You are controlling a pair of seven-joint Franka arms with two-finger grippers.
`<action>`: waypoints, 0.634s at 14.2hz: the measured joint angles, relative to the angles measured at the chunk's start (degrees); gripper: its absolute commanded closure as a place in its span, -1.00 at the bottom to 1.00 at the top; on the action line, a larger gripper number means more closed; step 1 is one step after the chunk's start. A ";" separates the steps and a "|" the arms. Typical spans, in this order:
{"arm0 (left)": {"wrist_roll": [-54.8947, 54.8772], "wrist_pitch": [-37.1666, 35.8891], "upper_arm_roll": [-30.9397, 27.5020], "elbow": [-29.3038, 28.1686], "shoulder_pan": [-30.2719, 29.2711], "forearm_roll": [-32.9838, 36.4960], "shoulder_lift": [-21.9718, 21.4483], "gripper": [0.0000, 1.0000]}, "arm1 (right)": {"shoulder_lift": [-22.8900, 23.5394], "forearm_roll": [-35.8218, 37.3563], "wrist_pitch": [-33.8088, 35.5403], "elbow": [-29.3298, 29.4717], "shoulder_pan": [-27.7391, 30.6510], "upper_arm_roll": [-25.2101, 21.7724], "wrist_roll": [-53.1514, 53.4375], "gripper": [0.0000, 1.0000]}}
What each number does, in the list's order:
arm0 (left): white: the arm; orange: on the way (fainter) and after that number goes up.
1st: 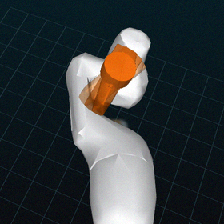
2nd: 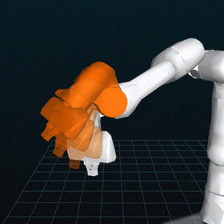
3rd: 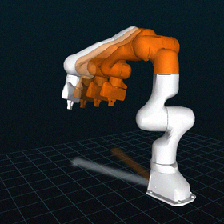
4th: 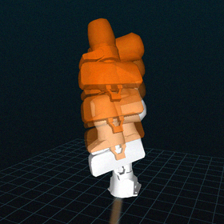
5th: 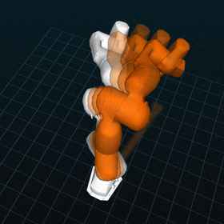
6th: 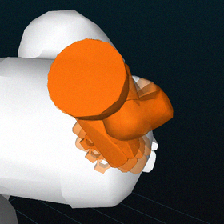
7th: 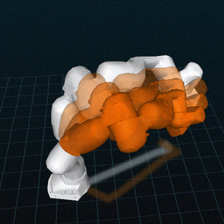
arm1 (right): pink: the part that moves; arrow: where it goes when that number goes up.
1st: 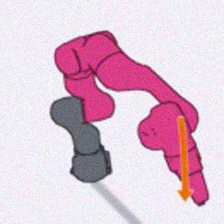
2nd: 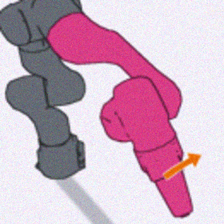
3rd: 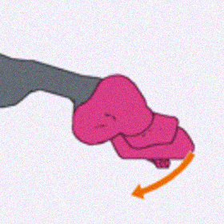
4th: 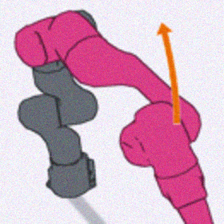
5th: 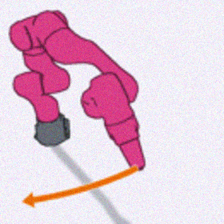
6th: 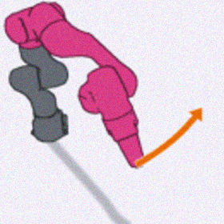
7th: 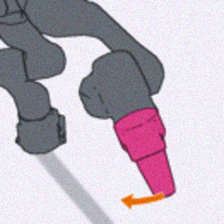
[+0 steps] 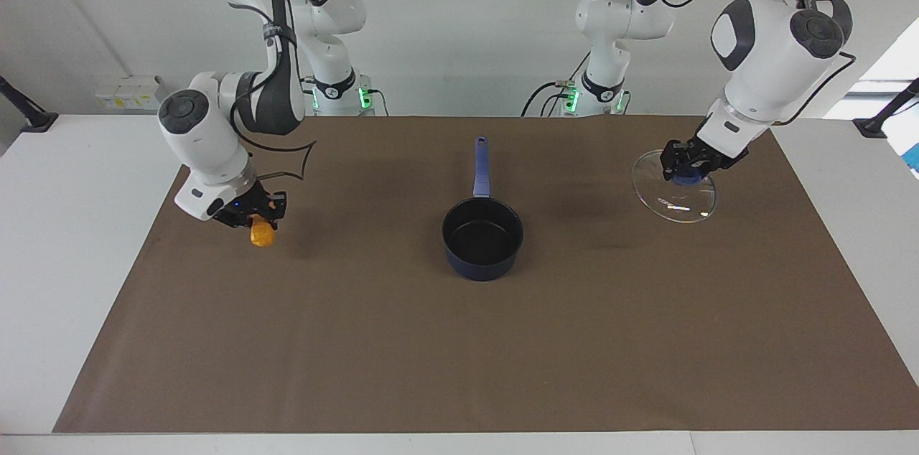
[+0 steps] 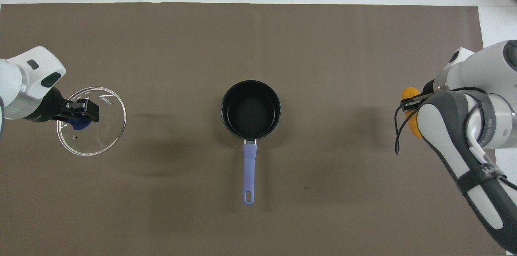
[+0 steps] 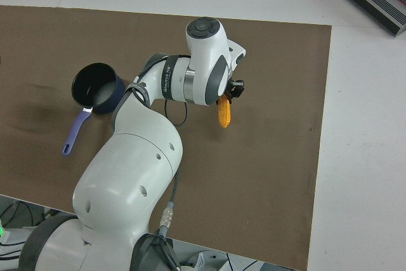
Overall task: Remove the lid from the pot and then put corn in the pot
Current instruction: 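Lower the lid beside the pot while the right gripper carries the corn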
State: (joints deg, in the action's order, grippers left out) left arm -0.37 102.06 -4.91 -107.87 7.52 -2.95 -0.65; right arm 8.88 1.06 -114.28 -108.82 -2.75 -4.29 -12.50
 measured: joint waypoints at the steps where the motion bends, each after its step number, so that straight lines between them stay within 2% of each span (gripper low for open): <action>1: -1.87 1.07 -0.02 -0.87 -1.26 0.00 0.00 1.00 | -0.59 0.00 3.93 2.82 -1.38 0.06 2.68 1.00; 3: -4.26 4.05 -0.09 -3.00 -3.08 0.00 0.03 1.00 | -1.06 0.00 10.31 7.86 -4.06 0.17 7.60 1.00; 5: -5.91 7.20 -0.09 -4.95 -4.35 0.00 0.64 1.00 | -1.02 0.04 13.86 11.56 -7.58 0.25 12.63 1.00; 9: -10.74 15.23 -0.10 -6.06 -6.99 0.00 6.26 1.00 | -0.45 -0.42 14.21 13.62 -16.43 0.64 23.59 1.00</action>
State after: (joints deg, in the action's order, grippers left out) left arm -11.11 117.29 -5.01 -113.93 0.53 -2.94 5.61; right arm 8.43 0.64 -100.08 -95.20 -19.18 -3.65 11.09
